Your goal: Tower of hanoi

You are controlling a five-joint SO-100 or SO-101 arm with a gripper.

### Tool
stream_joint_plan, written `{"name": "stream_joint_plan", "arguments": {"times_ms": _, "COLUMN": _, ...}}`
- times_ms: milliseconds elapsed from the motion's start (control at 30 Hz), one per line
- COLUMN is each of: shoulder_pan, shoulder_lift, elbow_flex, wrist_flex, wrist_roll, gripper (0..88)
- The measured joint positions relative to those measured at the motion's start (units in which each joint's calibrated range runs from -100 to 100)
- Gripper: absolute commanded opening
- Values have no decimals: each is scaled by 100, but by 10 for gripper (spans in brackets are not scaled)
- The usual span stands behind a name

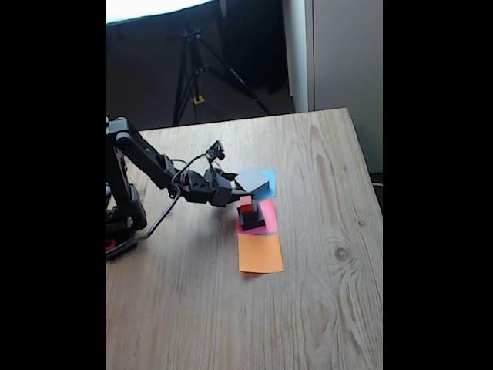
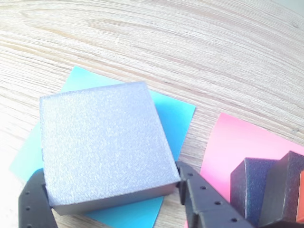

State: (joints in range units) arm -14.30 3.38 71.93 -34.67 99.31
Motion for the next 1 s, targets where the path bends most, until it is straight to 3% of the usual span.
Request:
{"name": "stream_joint_plan", "arguments": {"times_ms": 167, "shoulder_pan": 0, "shoulder_lift": 68, "elbow_flex": -70, "wrist_flex": -24, "wrist_roll": 0, "gripper": 262}}
{"name": "stream_joint_plan", "arguments": {"times_ms": 667, "shoulder_pan": 0, "shoulder_lift": 94, "elbow_flex": -70, "wrist_flex": -88, "wrist_roll": 0, "gripper": 466}}
{"name": "stream_joint_plan", "arguments": {"times_ms": 1000, "shoulder_pan": 21, "shoulder_lift": 60, "elbow_flex": -478, "wrist_flex": 96, "wrist_roll": 0, "gripper": 470}}
